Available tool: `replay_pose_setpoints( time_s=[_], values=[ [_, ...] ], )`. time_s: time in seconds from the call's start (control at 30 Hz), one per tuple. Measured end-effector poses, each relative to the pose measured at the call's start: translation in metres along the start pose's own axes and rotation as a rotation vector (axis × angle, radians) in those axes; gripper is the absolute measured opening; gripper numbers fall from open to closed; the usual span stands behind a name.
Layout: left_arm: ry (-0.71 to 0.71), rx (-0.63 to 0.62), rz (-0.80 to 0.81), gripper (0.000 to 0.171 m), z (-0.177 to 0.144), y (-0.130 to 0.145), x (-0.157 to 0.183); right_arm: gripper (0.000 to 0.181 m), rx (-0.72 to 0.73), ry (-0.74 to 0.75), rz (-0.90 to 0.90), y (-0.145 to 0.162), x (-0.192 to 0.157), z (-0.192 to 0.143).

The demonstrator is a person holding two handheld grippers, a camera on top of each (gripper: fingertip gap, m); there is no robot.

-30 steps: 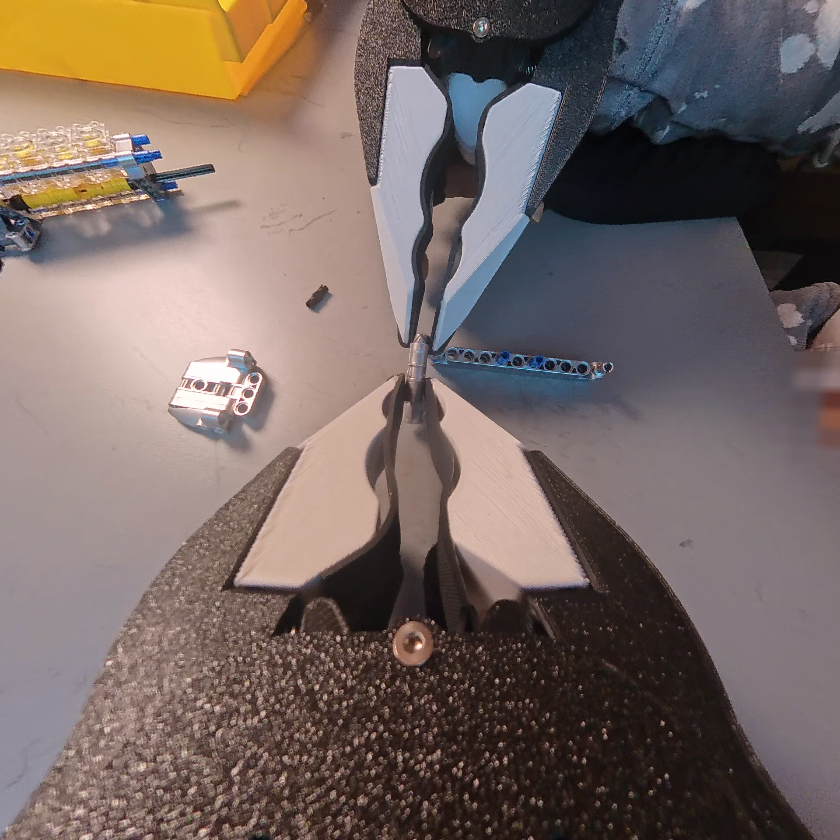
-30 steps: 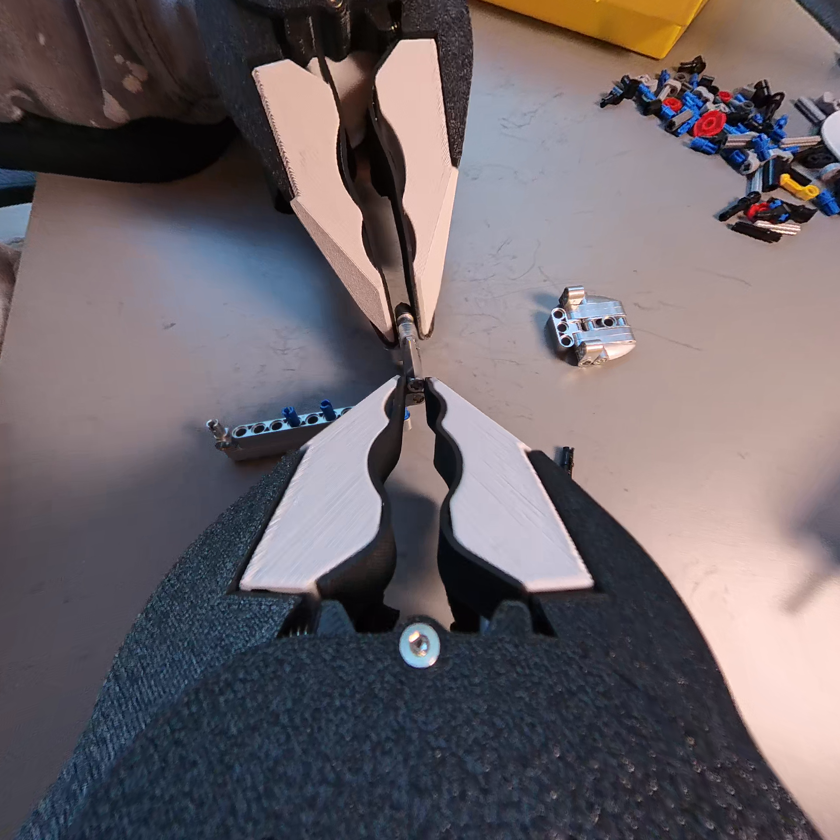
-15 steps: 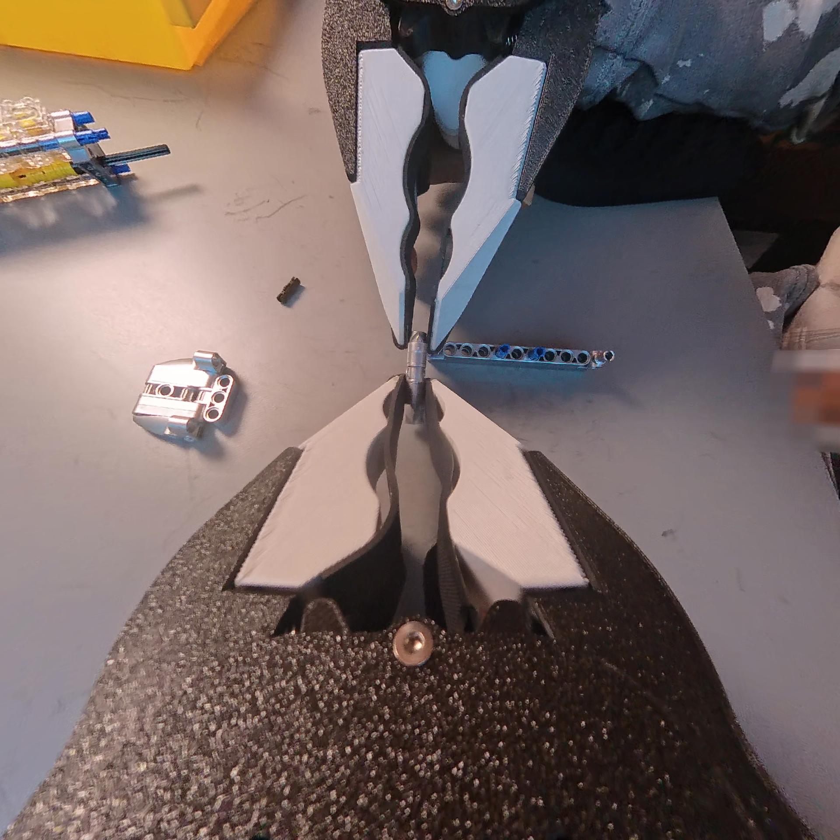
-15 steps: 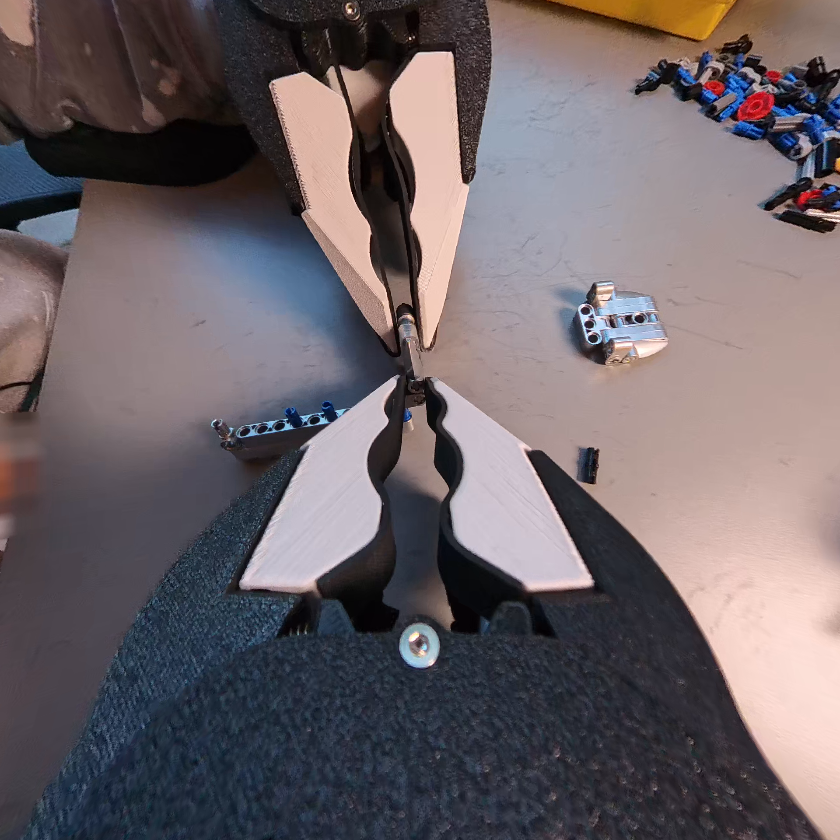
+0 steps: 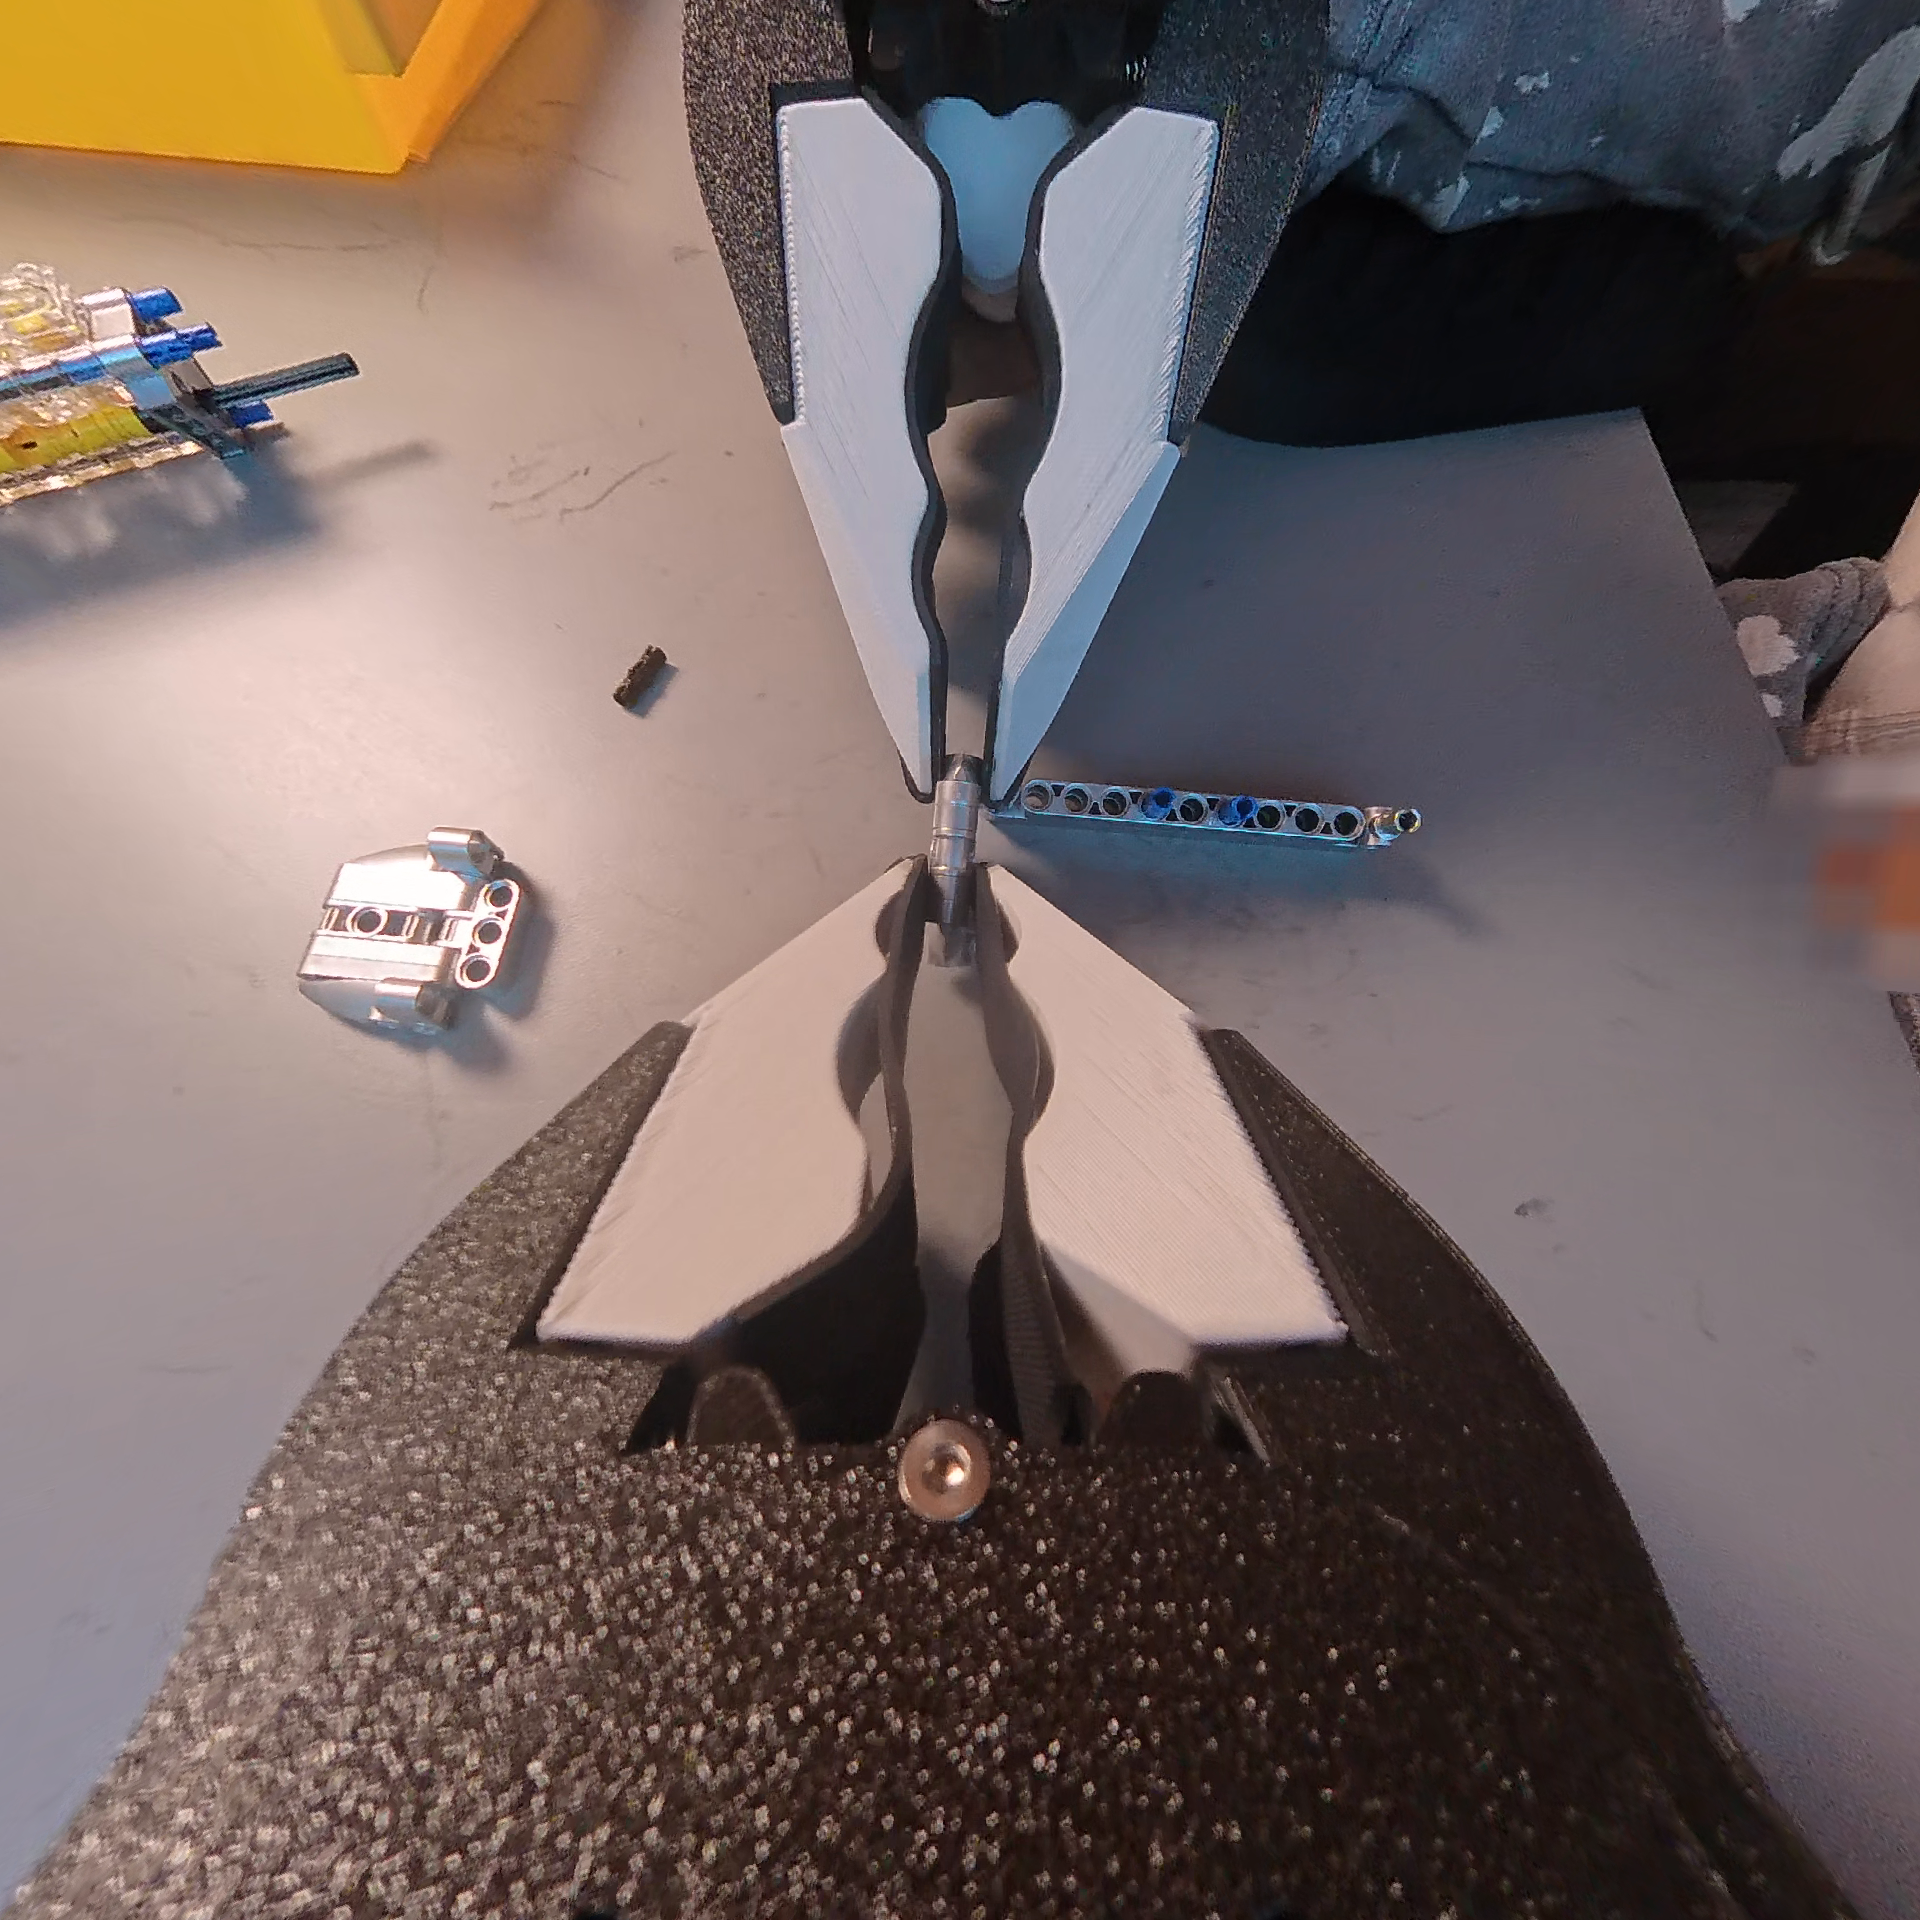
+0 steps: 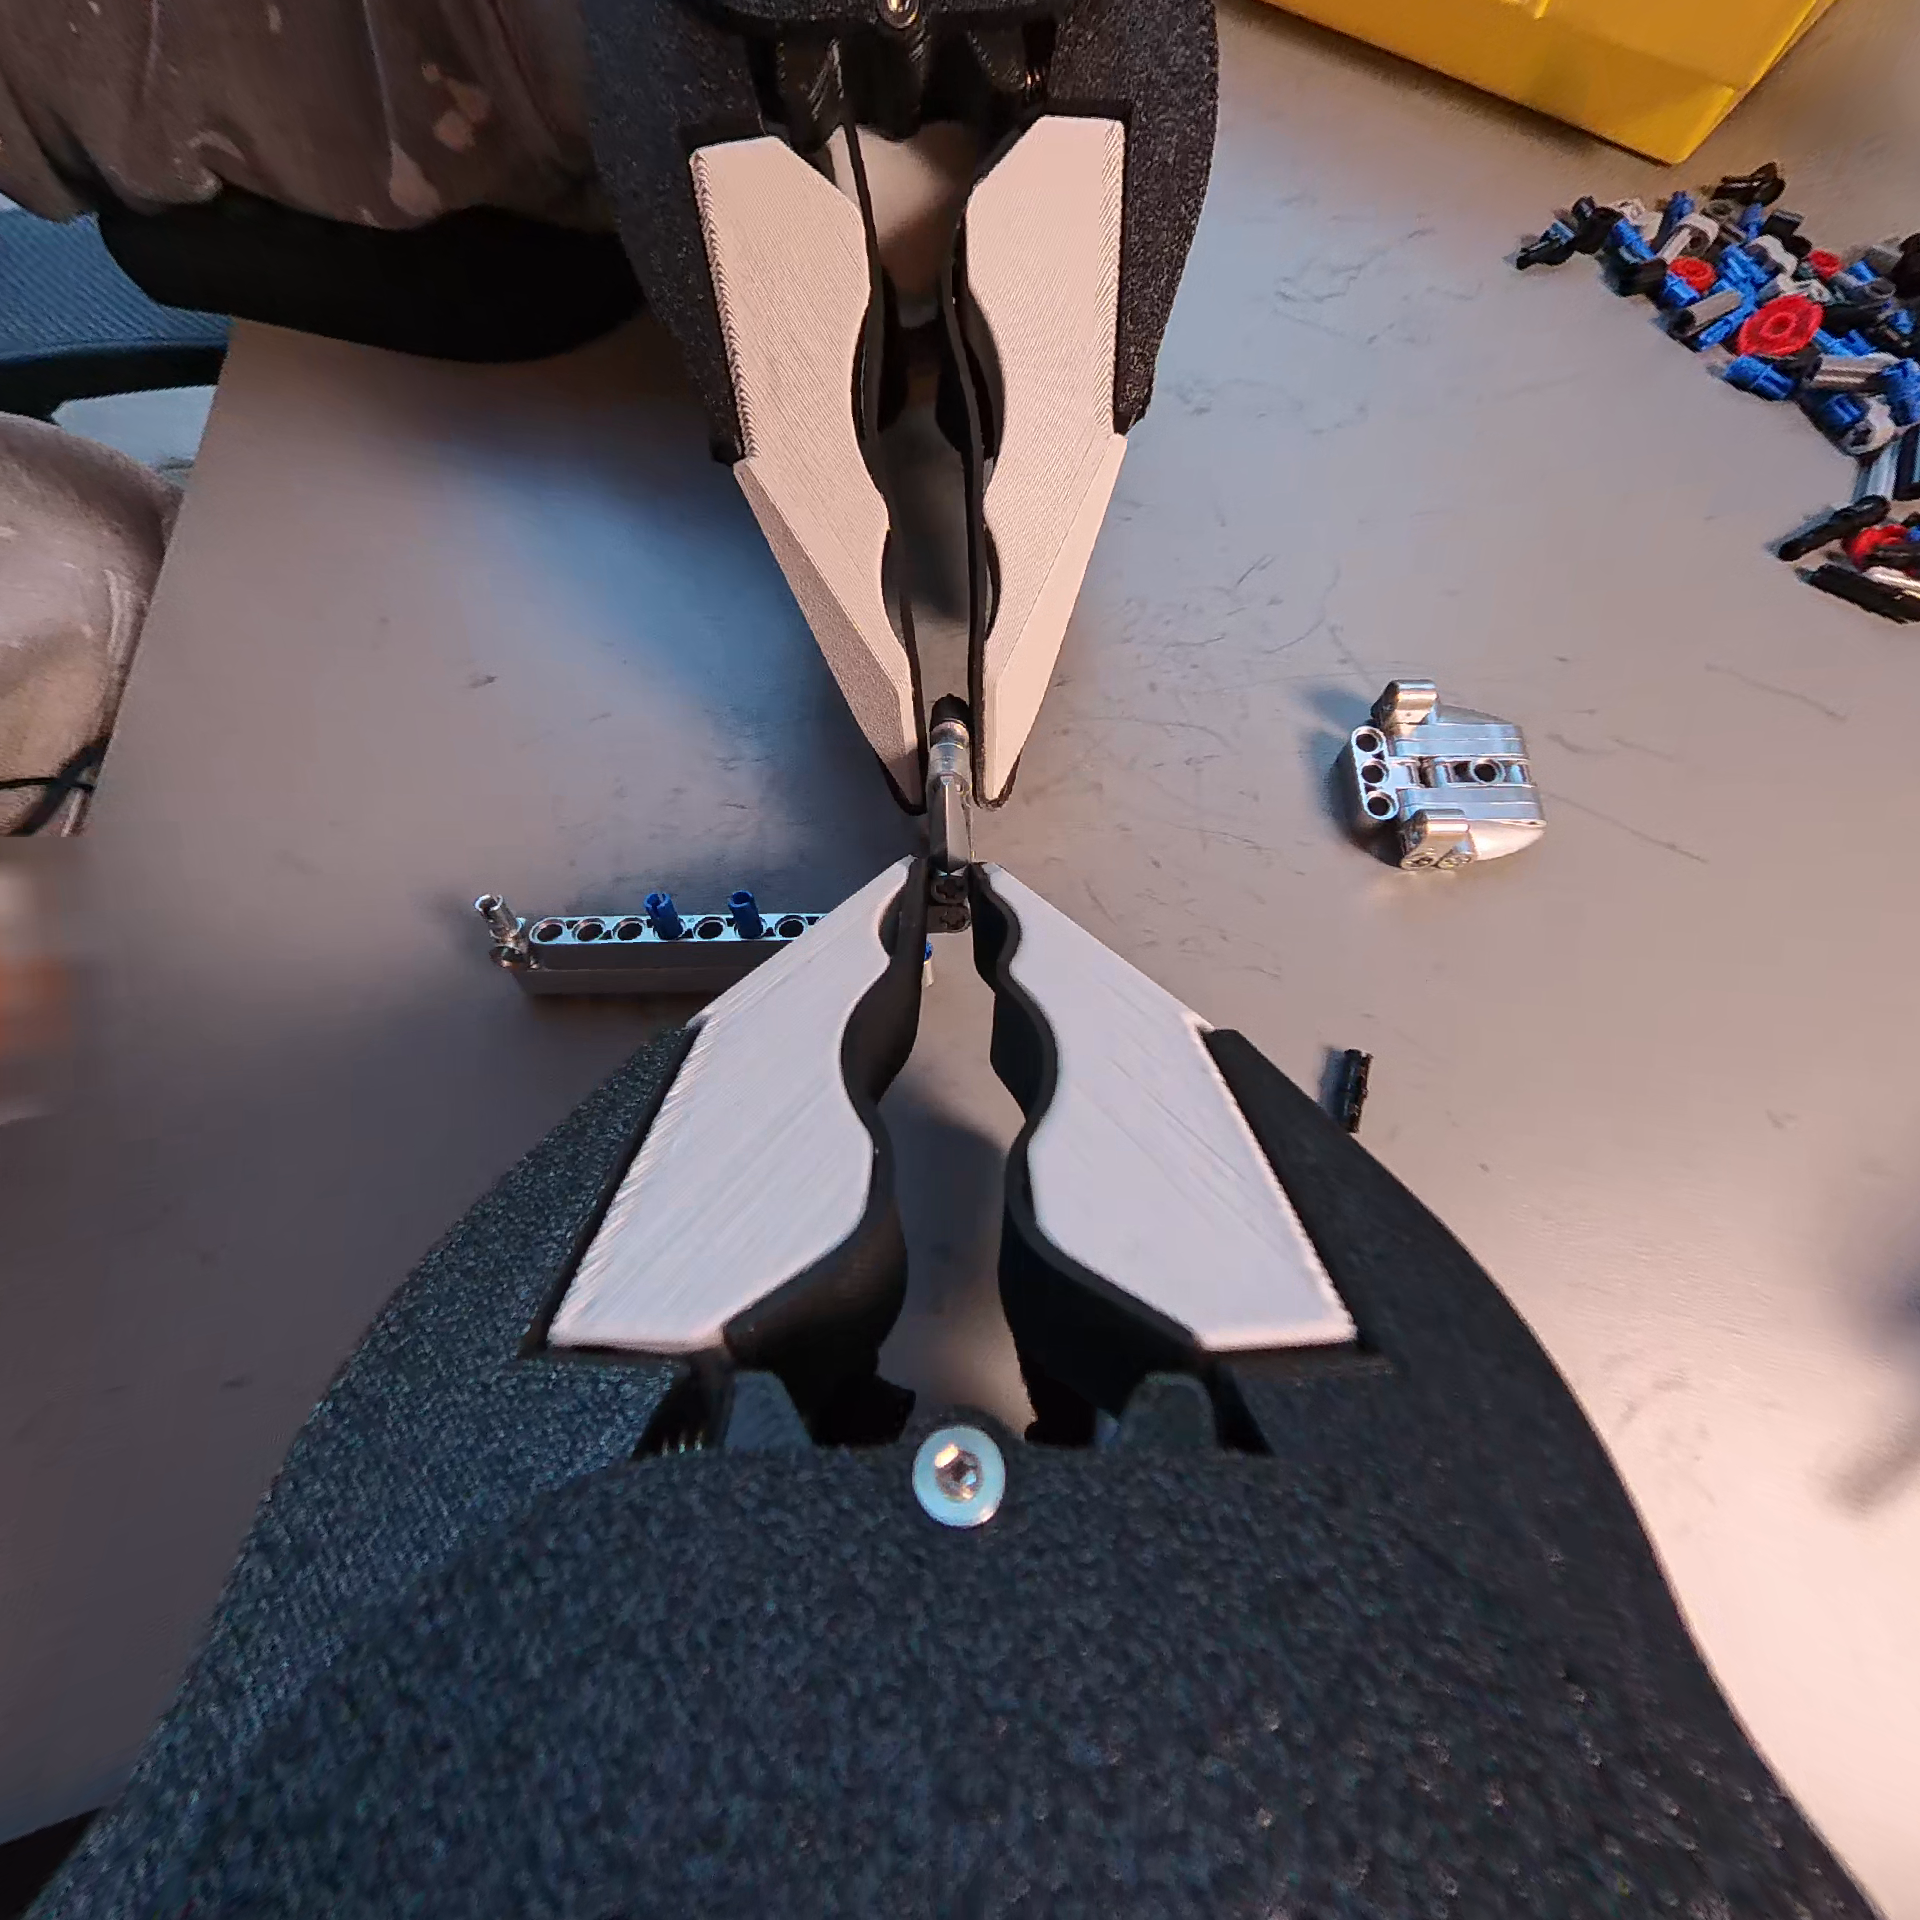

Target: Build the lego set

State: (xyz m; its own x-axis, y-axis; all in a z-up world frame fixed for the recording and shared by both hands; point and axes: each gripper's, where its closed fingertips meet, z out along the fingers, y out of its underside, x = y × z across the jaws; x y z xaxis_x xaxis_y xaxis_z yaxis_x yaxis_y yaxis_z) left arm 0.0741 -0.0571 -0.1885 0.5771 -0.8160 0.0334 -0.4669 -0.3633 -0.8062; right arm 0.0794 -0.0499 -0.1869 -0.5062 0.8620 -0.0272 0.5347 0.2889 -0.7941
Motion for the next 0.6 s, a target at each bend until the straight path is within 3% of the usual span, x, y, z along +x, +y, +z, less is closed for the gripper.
replay_pose_setpoints(
  time_s=[0.47, 0.6],
  values=[
    [-0.009, -0.061, 0.022, 0.004, 0.0037, -0.0016, 0.0006, 0.006, 0.002, -0.028, 0.063, 0.0036, 0.0, -0.0031],
    [-0.059, -0.044, 0.037, 0.005, 0.0024, -0.0038, -0.0048, 0.006, 0.009, 0.039, 0.045, 0.0016, 0.0074, -0.0061]
  ],
)
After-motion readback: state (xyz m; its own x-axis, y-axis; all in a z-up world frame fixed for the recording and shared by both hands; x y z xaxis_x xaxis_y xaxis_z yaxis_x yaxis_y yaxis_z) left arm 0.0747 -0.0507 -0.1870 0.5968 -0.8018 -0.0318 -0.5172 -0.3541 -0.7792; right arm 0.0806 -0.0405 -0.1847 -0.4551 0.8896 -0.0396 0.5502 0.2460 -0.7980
